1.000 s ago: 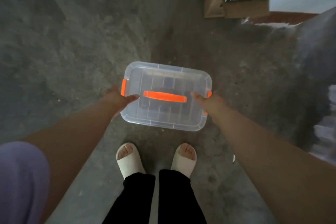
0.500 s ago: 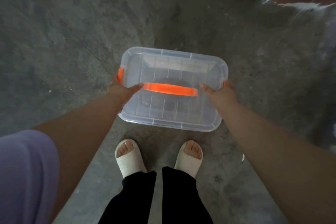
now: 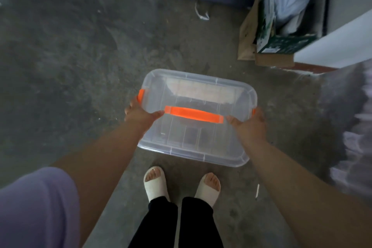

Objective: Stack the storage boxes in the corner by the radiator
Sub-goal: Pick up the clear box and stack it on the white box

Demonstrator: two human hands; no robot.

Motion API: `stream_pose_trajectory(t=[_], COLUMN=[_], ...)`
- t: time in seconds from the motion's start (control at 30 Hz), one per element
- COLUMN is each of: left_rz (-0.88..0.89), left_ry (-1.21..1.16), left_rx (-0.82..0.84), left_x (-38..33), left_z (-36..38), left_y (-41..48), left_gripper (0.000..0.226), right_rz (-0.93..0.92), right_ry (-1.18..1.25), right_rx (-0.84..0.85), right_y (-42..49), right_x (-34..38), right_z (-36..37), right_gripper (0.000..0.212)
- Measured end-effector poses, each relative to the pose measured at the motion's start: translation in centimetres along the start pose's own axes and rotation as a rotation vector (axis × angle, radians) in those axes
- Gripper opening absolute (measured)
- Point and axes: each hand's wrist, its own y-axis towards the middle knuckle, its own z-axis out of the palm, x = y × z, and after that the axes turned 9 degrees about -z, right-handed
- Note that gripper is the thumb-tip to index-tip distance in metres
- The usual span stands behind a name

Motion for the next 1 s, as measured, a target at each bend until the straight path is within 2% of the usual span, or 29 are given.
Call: stream_pose_trajectory(t=[0.33, 0.7, 1.0], left_rz=[0.026, 0.036, 0.014], left_ry=[-0.117, -0.285, -0.441], left_rx=[-0.075, -0.104, -0.196], left_x=[-2.7, -1.1, 3.1], left_z=[-16.0, -32.9, -42.9], left_y=[-10.6, -19.1, -24.0], left_gripper=[0.103, 0.106, 0.069], right_rz=[-0.154, -0.351, -0.529], right_ry=[0.004, -0.049, -0.128], right_rx=[-0.019, 0.02, 0.124], right_y=[-10.7, -22.4, -28.1], right_x=[14.1, 28.6, 36.9], right_z=[-7.5, -11.6, -11.3], right_gripper=[0.084, 0.079, 0.074])
